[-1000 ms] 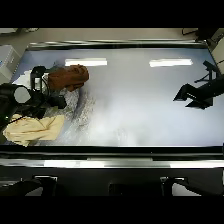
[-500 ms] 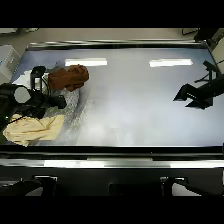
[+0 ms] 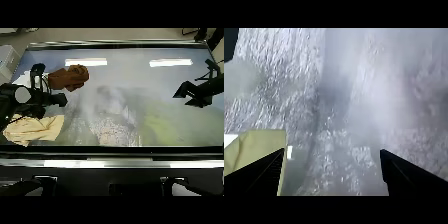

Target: Fold the clothes and pants, and hang the long-sleeved shirts on hangers.

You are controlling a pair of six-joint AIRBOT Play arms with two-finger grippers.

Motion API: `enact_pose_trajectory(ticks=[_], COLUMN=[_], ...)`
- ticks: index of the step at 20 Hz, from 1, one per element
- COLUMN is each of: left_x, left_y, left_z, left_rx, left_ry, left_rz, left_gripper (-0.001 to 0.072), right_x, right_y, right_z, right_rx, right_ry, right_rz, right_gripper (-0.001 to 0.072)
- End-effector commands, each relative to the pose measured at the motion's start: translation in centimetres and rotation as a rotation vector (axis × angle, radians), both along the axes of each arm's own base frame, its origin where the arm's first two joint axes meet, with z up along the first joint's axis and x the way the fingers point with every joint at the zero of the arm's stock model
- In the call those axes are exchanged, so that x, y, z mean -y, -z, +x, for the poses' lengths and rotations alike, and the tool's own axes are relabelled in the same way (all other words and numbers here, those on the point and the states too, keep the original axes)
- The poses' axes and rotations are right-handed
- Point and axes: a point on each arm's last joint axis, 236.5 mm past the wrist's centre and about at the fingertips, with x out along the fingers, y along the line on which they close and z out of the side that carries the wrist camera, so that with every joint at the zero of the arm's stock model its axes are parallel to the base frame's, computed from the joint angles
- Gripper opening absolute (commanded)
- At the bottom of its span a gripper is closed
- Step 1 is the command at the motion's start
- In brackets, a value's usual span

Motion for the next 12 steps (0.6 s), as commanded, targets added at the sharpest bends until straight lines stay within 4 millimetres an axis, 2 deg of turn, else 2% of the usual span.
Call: enact_pose_trajectory(ticks=[1, 3, 4, 5, 6, 8, 9, 10, 11, 12], left_x=[1.8, 2.1, 1.5, 0.1, -1.9, -5.7, -6.4, -6.3, -5.7, -5.1], left_y=[-2.5, -6.0, -7.4, -6.9, -4.9, 1.6, 5.2, 8.6, 11.1, 12.6], left_z=[4.0, 9.3, 12.2, 14.7, 17.2, 20.4, 20.2, 19.2, 18.4, 18.4], left_rx=[0.184, 0.447, 0.558, 0.569, 0.503, 0.241, 0.064, -0.129, -0.27, -0.329], left_ry=[-0.052, -0.067, -0.111, -0.194, -0.312, -0.554, -0.617, -0.667, -0.685, -0.689], left_rz=[-0.124, -0.173, -0.217, -0.27, -0.331, -0.46, -0.505, -0.571, -0.636, -0.687], left_gripper=[0.0705, 0.0706, 0.0707, 0.0706, 0.0707, 0.0707, 0.0708, 0.0708, 0.0708, 0.071], right_x=[1.9, 3.0, 3.2, 3.3, 3.4, 3.4, 3.4, 3.4, 3.3, 3.3], right_y=[0.2, 0.4, 0.5, 0.6, 0.6, 0.9, 1.3, 1.7, 2.0, 2.3], right_z=[1.6, 2.3, 2.8, 3.3, 3.9, 4.9, 5.0, 5.0, 5.0, 5.0], right_rx=[0.057, 0.089, 0.101, 0.114, 0.133, 0.156, 0.149, 0.138, 0.127, 0.12], right_ry=[0.036, 0.02, 0.022, 0.028, 0.034, 0.044, 0.044, 0.043, 0.041, 0.04], right_rz=[-0.073, -0.127, -0.135, -0.137, -0.137, -0.128, -0.126, -0.123, -0.12, -0.118], right_gripper=[0.0677, 0.0676, 0.0675, 0.0675, 0.0675, 0.0675, 0.0675, 0.0674, 0.0674, 0.0674])
